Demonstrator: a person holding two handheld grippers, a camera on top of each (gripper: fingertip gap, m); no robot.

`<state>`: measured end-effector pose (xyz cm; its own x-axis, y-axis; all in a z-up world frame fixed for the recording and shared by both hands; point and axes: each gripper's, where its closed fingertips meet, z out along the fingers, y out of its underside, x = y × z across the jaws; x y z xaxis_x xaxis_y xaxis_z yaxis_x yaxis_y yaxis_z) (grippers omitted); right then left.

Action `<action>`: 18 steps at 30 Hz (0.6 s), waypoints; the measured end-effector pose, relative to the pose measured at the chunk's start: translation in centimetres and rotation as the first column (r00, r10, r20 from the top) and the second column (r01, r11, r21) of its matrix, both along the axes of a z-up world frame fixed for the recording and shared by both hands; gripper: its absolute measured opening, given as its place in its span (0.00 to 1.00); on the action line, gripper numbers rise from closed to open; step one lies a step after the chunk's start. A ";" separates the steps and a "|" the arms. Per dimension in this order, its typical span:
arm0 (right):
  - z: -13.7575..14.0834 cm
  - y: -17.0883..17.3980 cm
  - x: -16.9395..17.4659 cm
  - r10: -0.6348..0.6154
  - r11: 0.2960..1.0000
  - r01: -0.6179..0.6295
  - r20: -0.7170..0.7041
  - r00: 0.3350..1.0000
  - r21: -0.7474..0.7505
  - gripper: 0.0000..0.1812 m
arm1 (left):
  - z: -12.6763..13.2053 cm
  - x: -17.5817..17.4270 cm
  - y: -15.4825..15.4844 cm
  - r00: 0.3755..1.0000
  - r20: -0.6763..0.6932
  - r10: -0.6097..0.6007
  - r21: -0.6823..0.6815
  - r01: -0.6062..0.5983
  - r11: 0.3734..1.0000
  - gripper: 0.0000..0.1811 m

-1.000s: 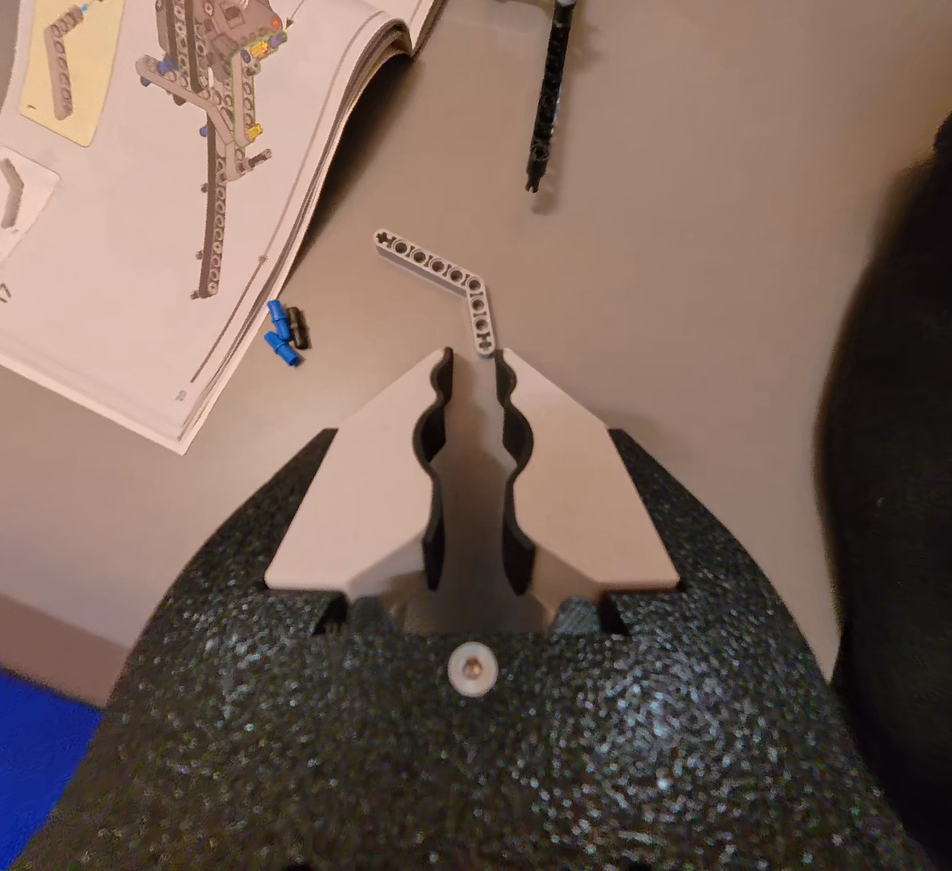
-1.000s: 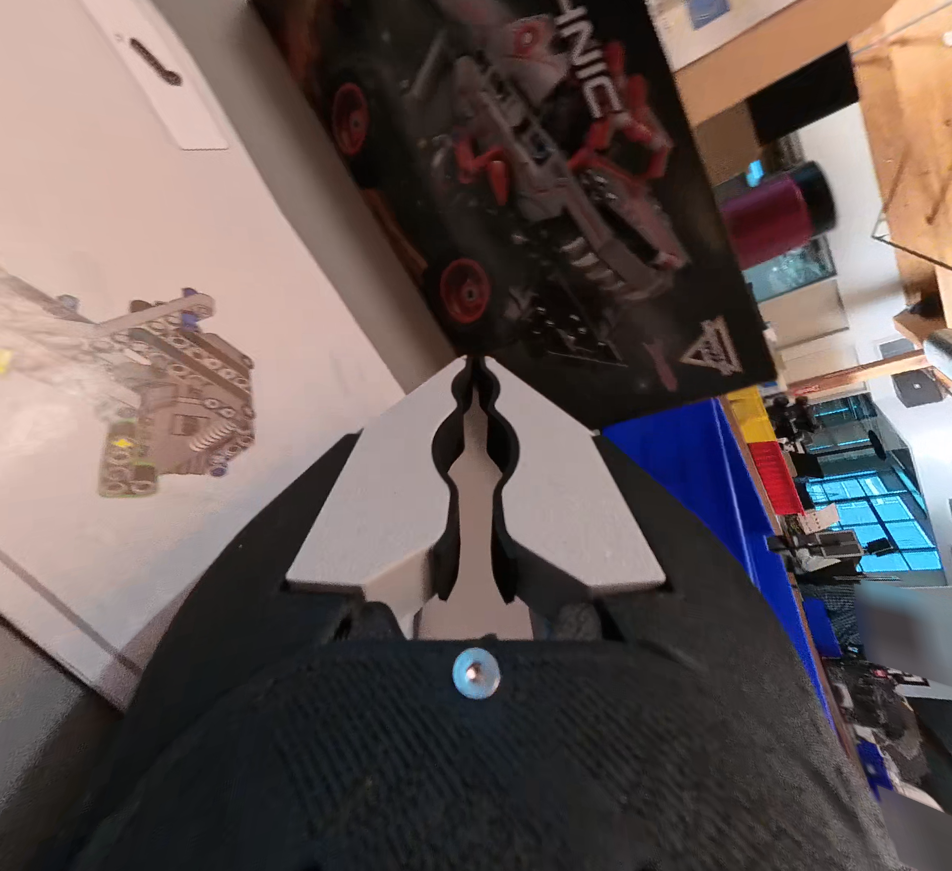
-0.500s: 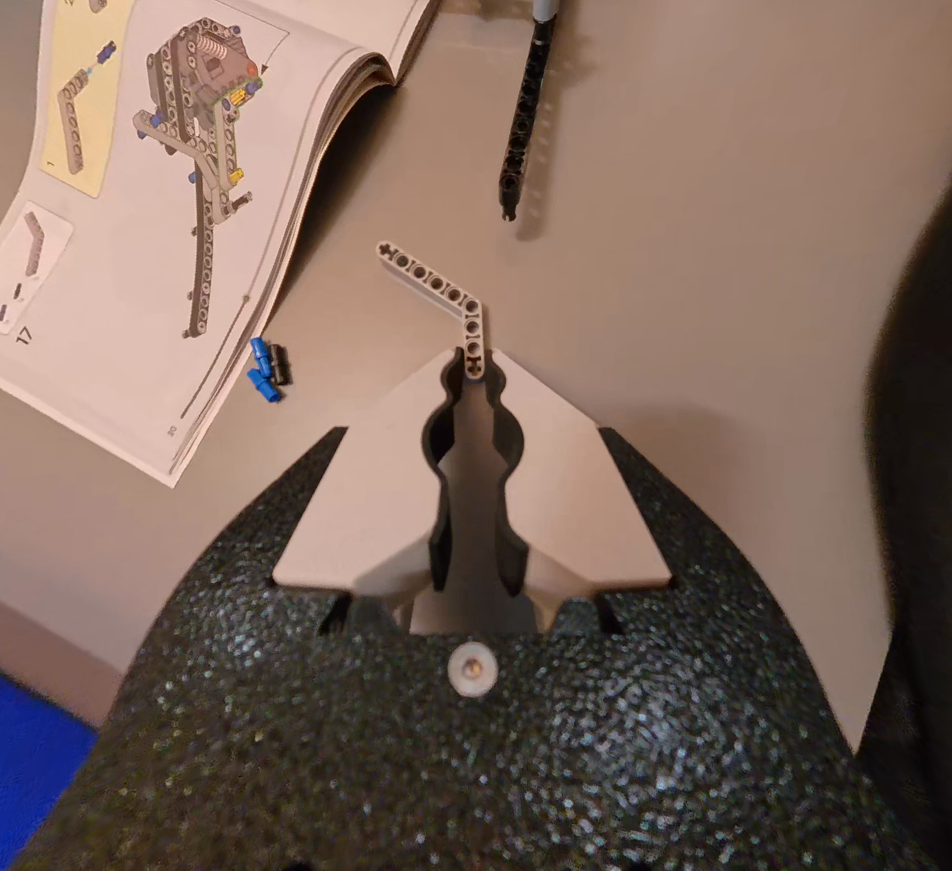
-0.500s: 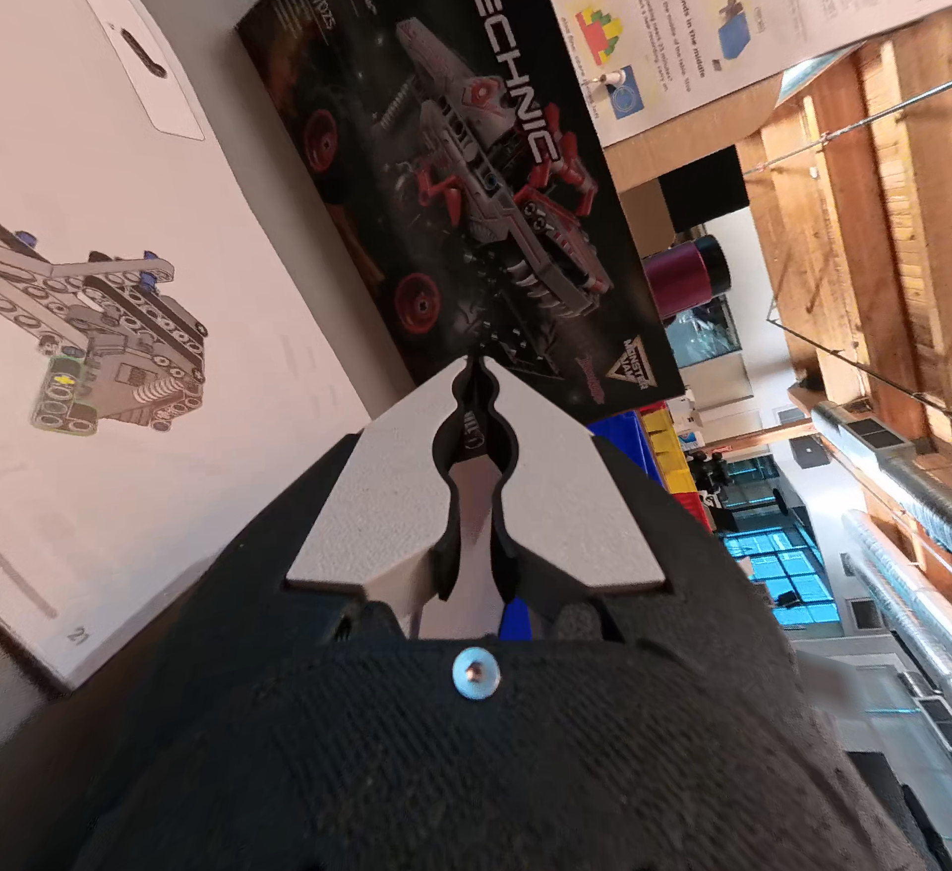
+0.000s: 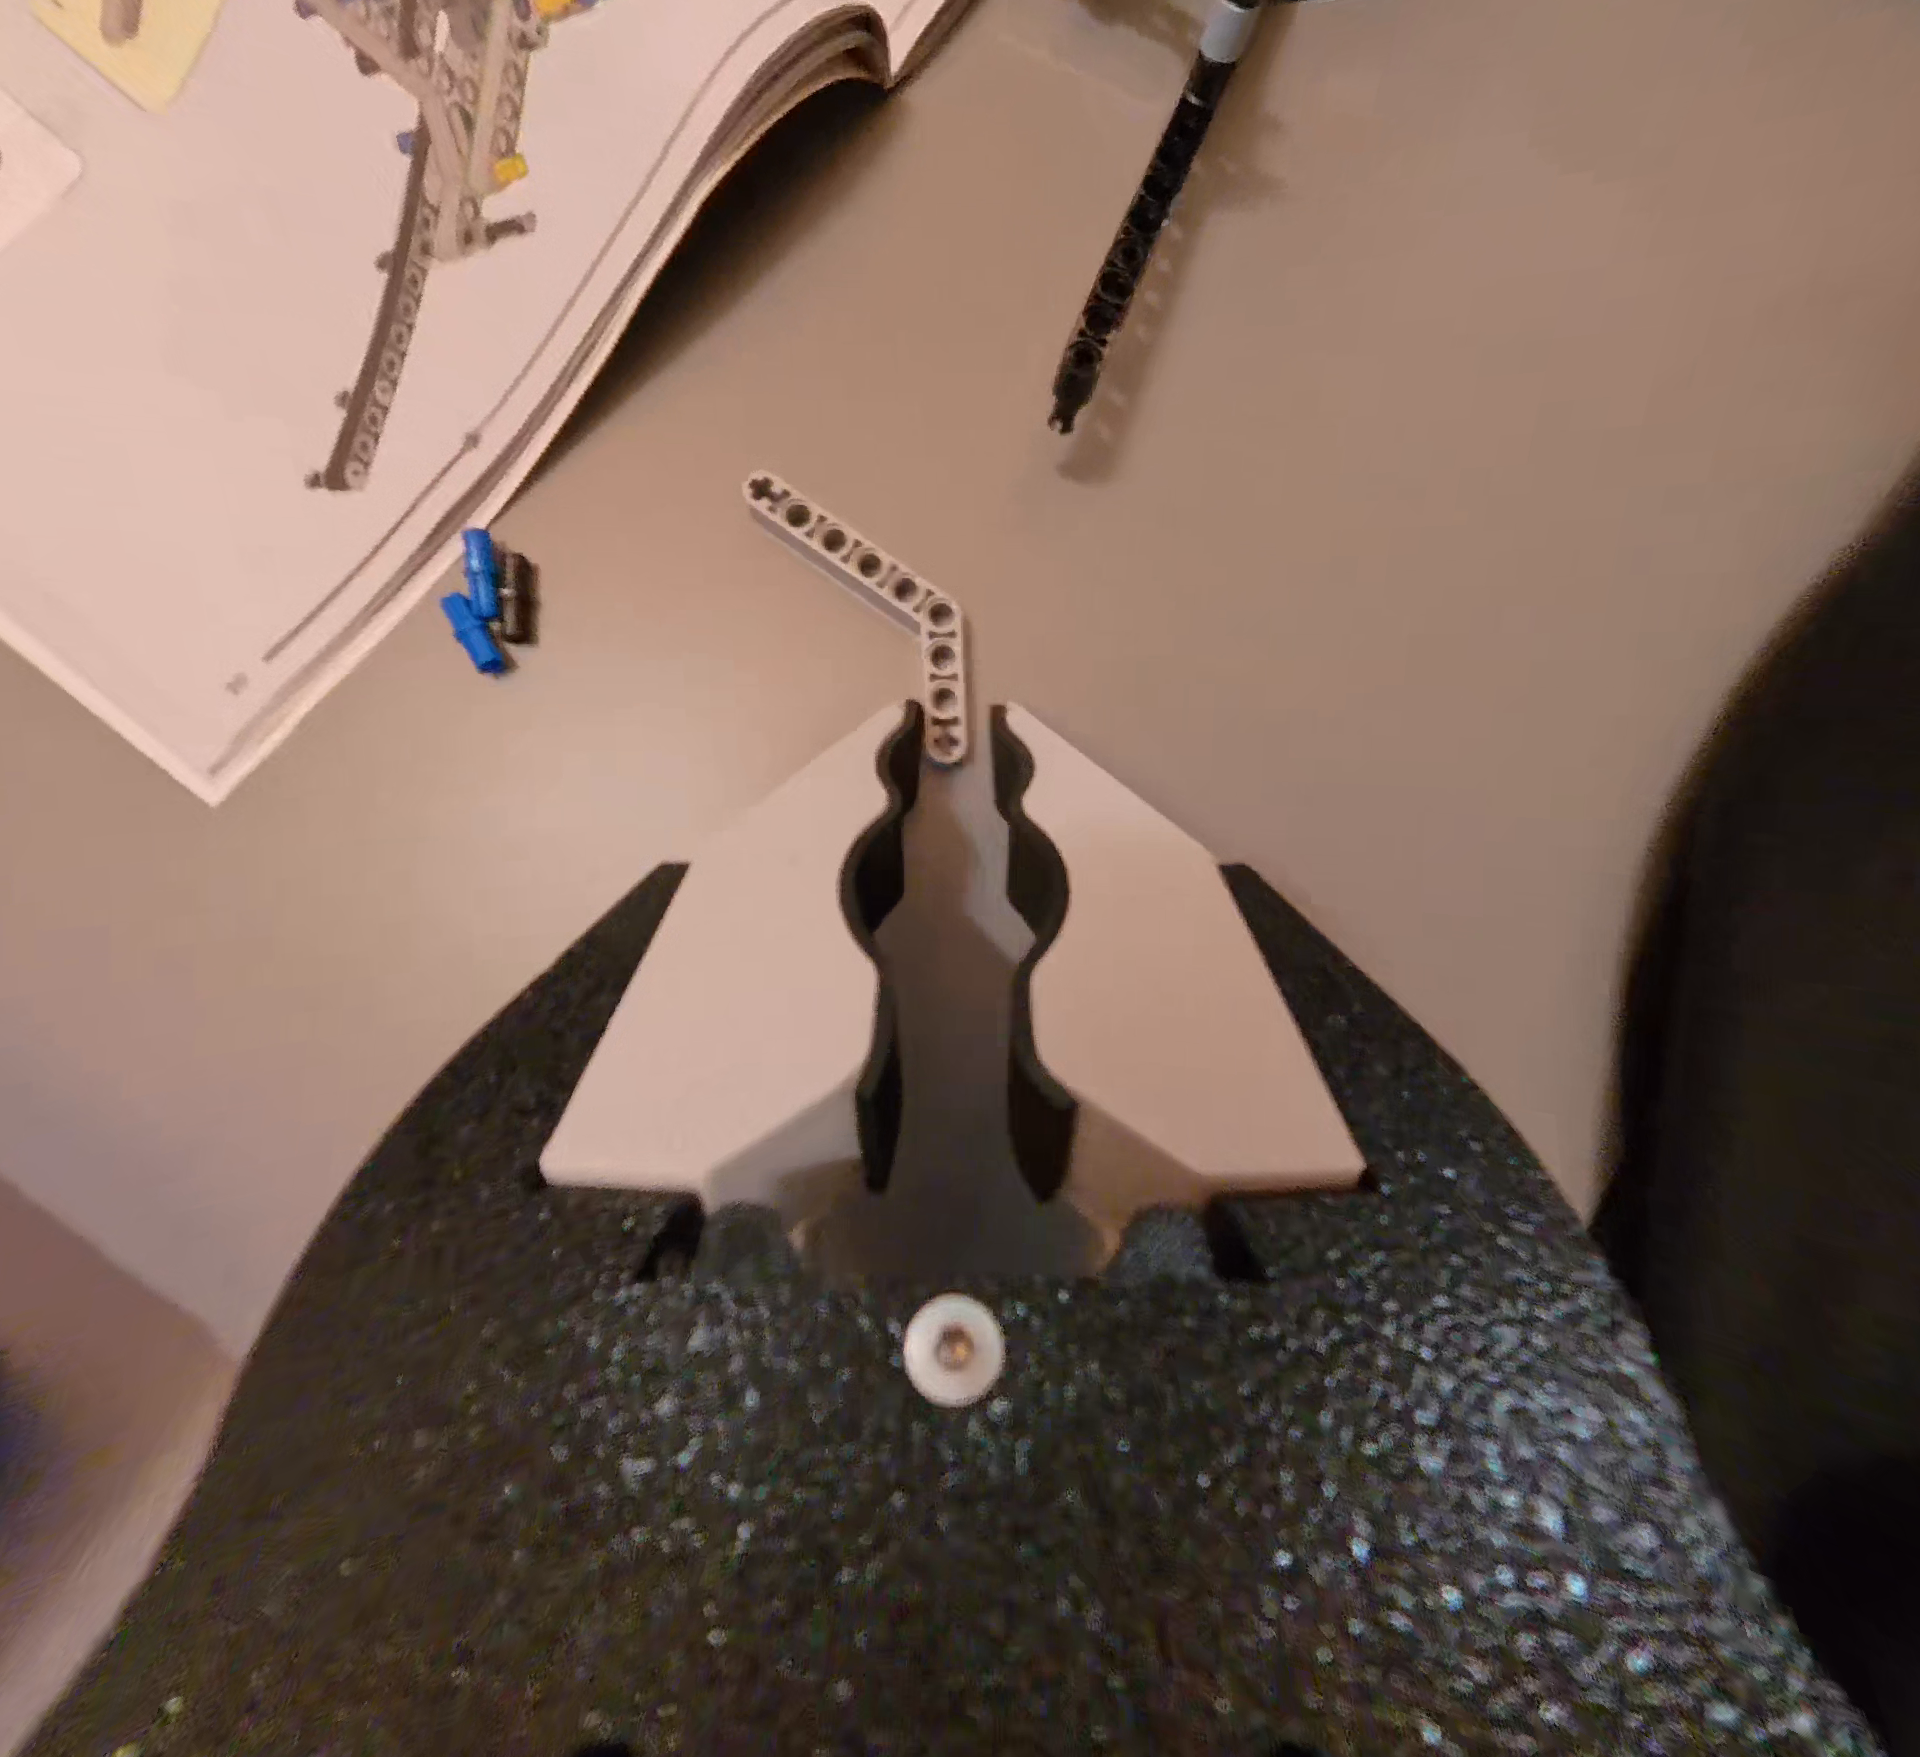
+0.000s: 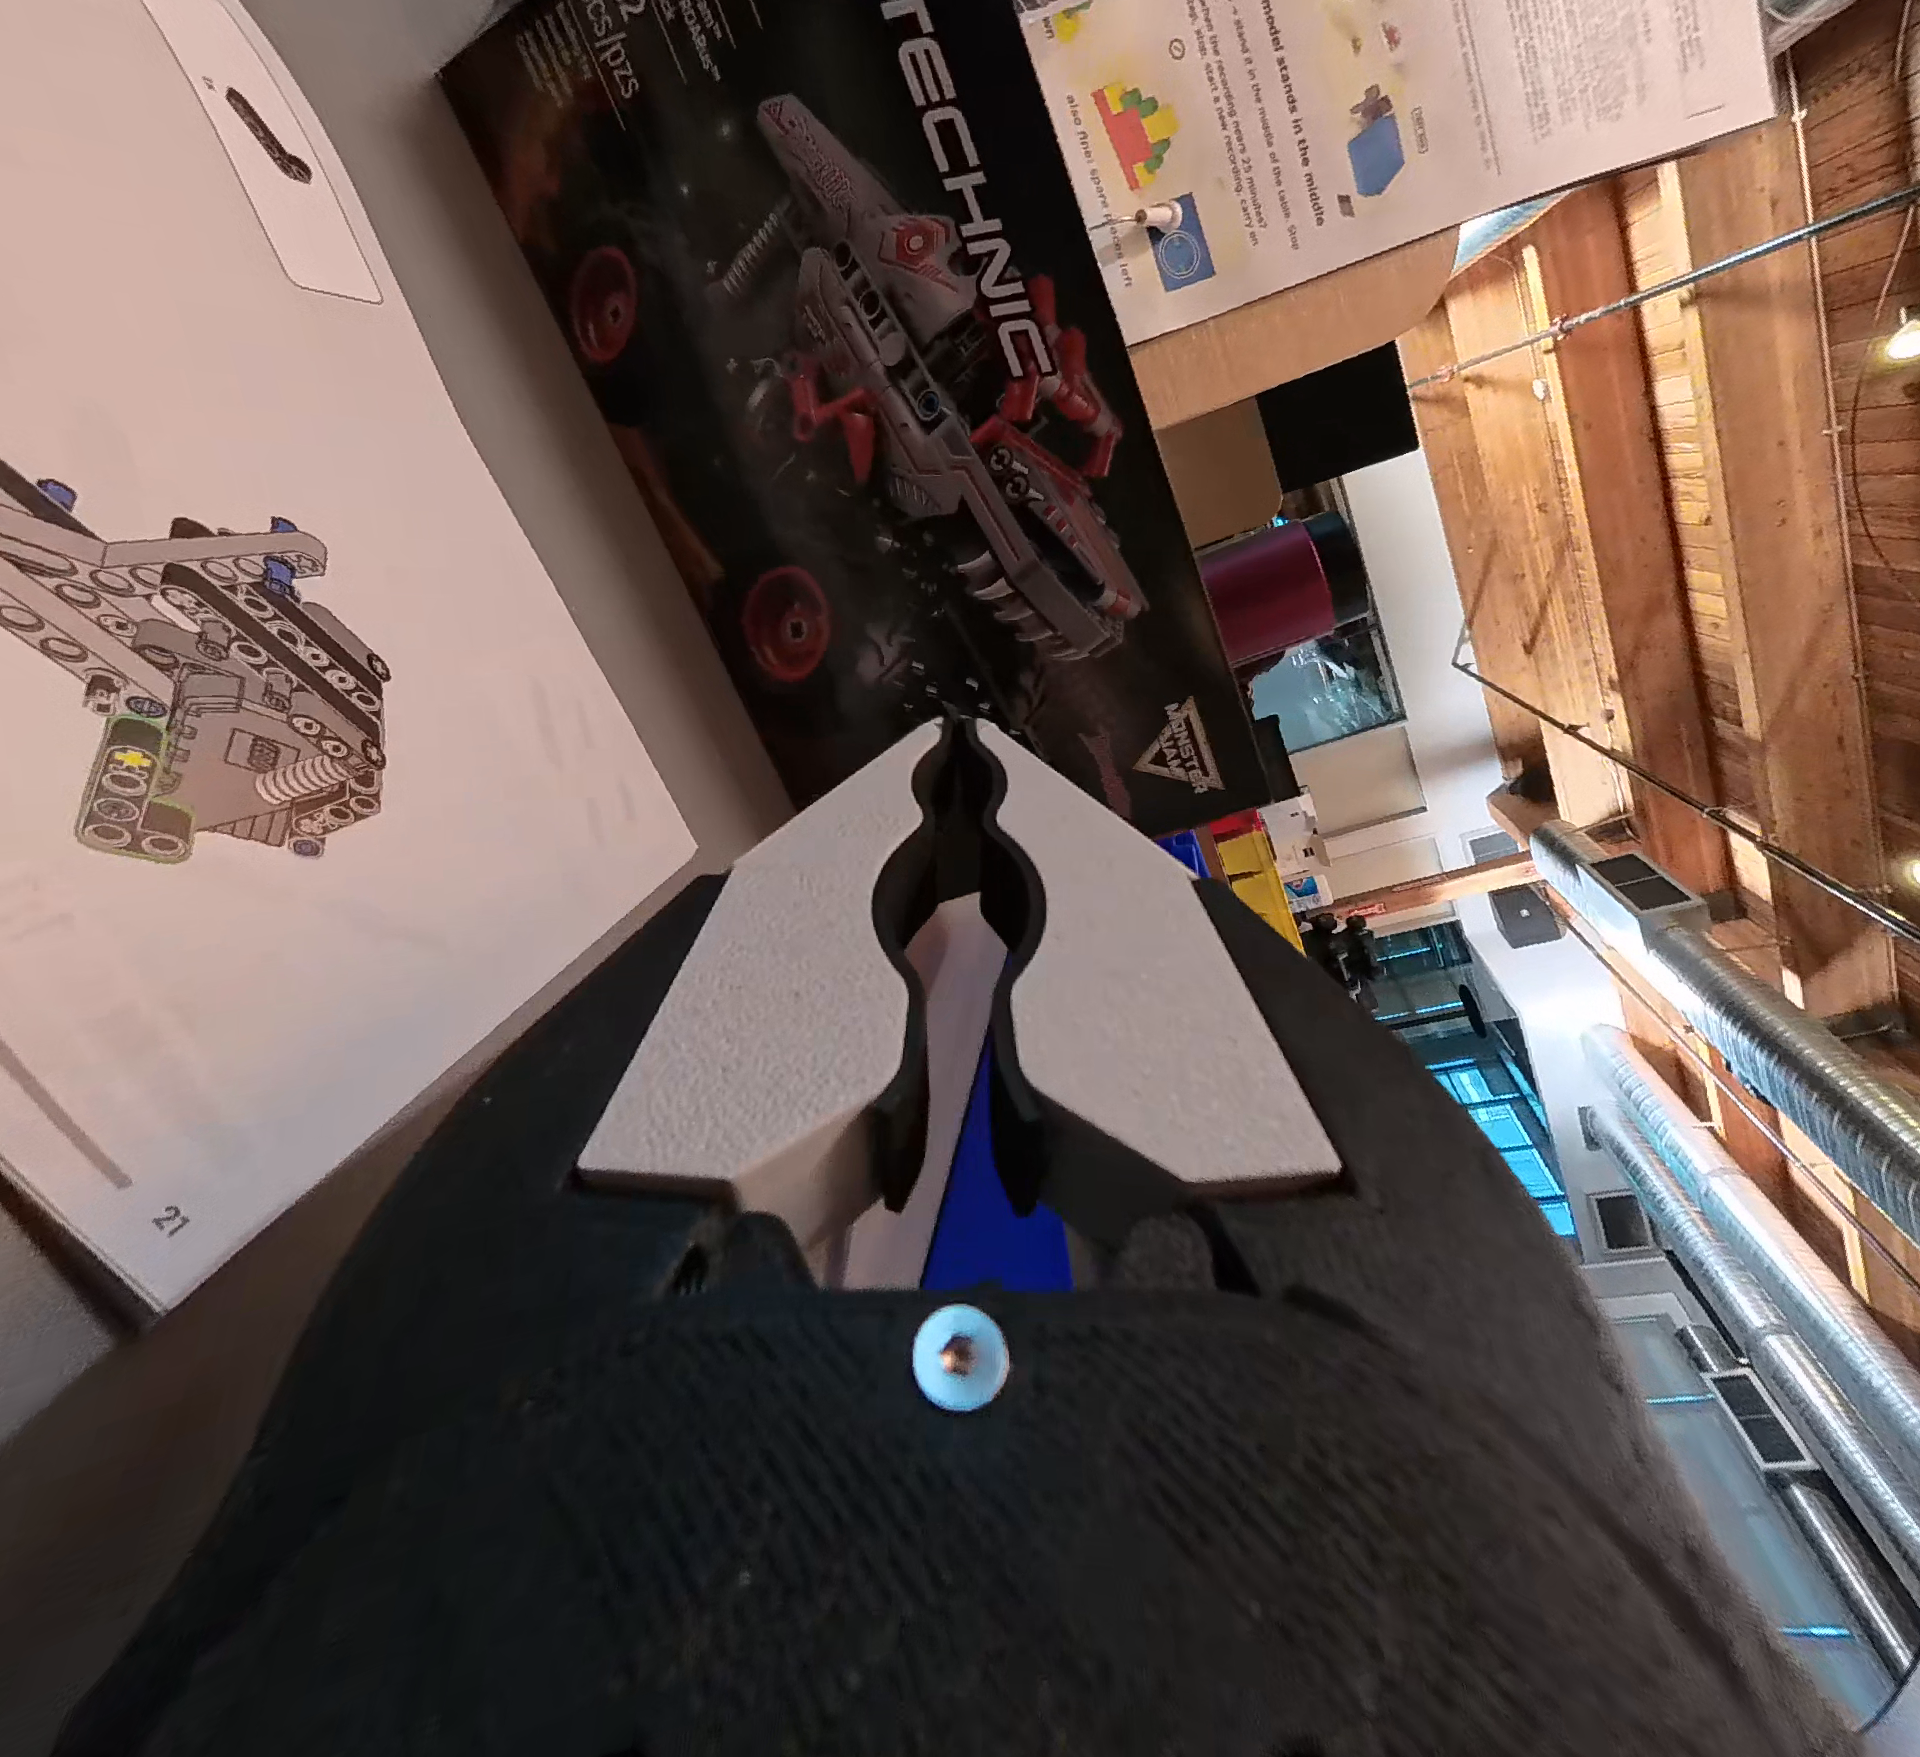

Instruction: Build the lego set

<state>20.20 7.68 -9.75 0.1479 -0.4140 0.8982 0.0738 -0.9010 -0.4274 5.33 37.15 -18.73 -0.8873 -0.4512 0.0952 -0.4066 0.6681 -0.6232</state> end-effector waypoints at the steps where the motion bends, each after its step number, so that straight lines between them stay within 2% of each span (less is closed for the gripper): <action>1: 0.1 0.0 0.0 -0.002 1.000 0.002 0.002 1.000 -0.001 0.00 | 0.0 -0.5 -0.2 1.000 -0.009 -0.014 0.003 0.014 1.000 0.08; 6: -0.2 0.1 0.0 0.000 1.000 0.000 -0.010 1.000 -0.015 0.00 | 0.6 -2.6 -2.1 0.986 0.005 -0.166 -0.019 0.166 0.986 0.14; 9: -0.3 -0.1 0.0 -0.006 1.000 0.006 -0.013 1.000 -0.019 0.00 | 2.1 -0.2 -1.4 0.975 0.140 -0.170 -0.008 0.173 0.985 0.14; 12: -0.4 -0.3 0.0 -0.008 1.000 0.008 -0.017 1.000 -0.012 0.00 | 2.8 2.8 0.2 0.946 0.252 -0.206 0.066 0.196 0.978 0.16; 15: -0.6 -0.3 0.1 -0.006 1.000 0.006 -0.027 1.000 -0.019 0.00 | 1.6 3.6 1.0 0.933 0.210 -0.291 0.144 0.265 0.953 0.19; 18: -0.9 -0.3 0.1 -0.003 1.000 0.002 -0.041 0.999 -0.025 0.00 | 0.6 3.5 0.1 0.913 0.194 -0.359 0.145 0.336 0.931 0.19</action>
<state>20.29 7.36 -10.68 0.1841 -0.3919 0.9014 0.0543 -0.9116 -0.4074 8.84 37.25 -18.08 -0.9836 -0.1074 -0.1449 -0.0021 0.8099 -0.5866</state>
